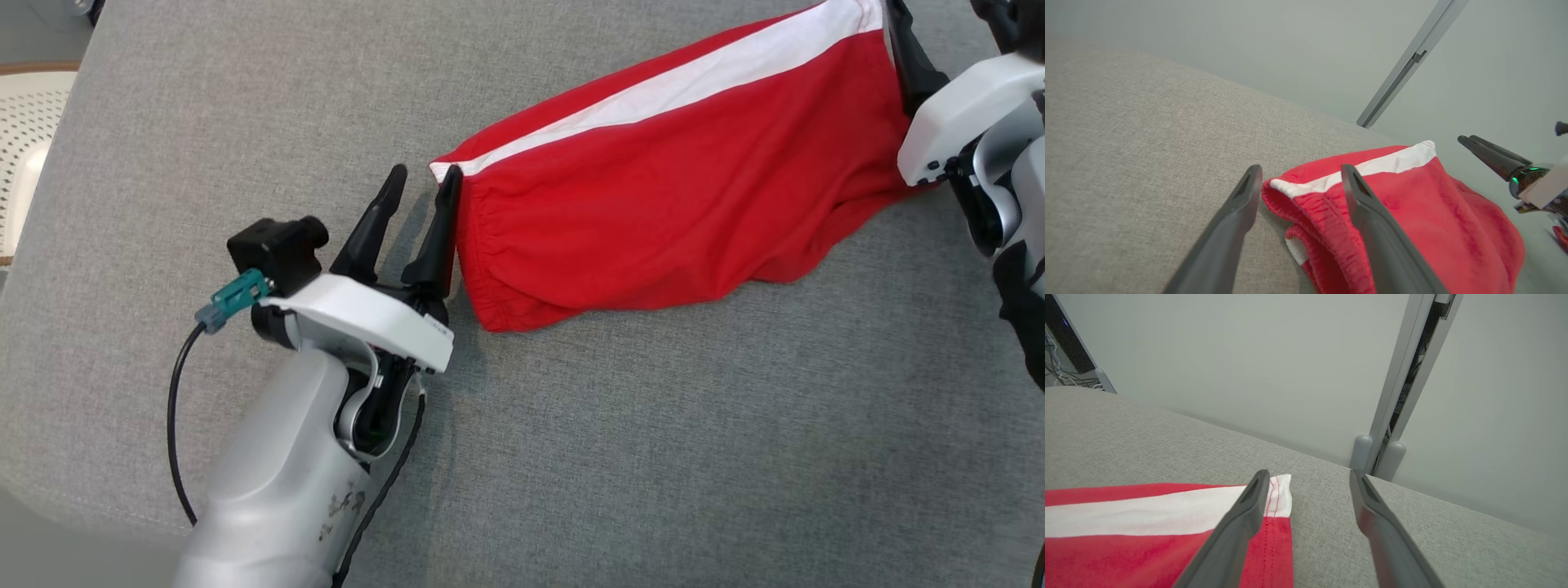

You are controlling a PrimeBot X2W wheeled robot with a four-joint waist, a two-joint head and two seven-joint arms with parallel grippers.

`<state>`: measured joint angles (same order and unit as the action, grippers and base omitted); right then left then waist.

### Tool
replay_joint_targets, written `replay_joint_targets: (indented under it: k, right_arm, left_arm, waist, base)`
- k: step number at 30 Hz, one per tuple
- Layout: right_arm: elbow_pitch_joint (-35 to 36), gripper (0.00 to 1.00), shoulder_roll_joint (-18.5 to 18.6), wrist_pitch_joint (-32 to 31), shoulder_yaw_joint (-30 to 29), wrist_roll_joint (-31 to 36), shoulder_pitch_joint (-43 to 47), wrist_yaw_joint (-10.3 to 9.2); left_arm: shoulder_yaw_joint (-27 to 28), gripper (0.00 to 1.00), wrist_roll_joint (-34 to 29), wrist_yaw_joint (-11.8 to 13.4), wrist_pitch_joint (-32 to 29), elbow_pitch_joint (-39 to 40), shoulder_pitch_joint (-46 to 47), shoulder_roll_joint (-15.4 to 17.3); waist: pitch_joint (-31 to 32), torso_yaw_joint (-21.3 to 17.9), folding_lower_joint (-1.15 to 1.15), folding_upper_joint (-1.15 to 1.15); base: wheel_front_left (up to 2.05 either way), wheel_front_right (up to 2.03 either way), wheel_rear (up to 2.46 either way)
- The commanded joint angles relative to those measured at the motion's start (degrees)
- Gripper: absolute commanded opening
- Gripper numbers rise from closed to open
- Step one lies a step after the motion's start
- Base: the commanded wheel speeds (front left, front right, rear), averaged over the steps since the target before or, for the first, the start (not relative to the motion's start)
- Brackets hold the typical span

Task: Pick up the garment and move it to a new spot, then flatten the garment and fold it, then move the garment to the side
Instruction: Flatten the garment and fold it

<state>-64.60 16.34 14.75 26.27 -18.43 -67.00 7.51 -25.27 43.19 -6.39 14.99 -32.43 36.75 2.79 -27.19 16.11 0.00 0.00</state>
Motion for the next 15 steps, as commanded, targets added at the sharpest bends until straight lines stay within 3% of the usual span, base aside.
replay_joint_targets:
  k: [1, 4, 15]
  right_arm:
    - [0.7, 1.0, 0.3, 0.5, -0.1, -1.7, 1.5, -0.04]
    - [2.1, 1.0, -0.1, 0.4, 0.9, -5.1, 3.7, -0.03]
    - [6.3, 1.0, 1.9, -12.0, 9.3, -16.4, 10.3, -0.04]
  left_arm:
    - [0.9, 1.0, -1.1, 0.3, 0.3, 0.3, -1.2, 0.3]
    - [2.3, 1.0, -1.9, 0.5, 0.3, 0.9, -3.0, 0.3]
    - [2.8, 1.0, -4.3, 0.9, 0.3, 1.3, -6.3, 0.3]
  waist:
    - [0.7, -0.6, 0.0, 0.0]
    - [1.6, -1.1, 0.0, 0.0]
    - [3.2, -1.5, 0.0, 0.0]
  base:
    - [0.0, 0.0, 0.0]
    - [0.0, 0.0, 0.0]
    - [0.0, 0.0, 0.0]
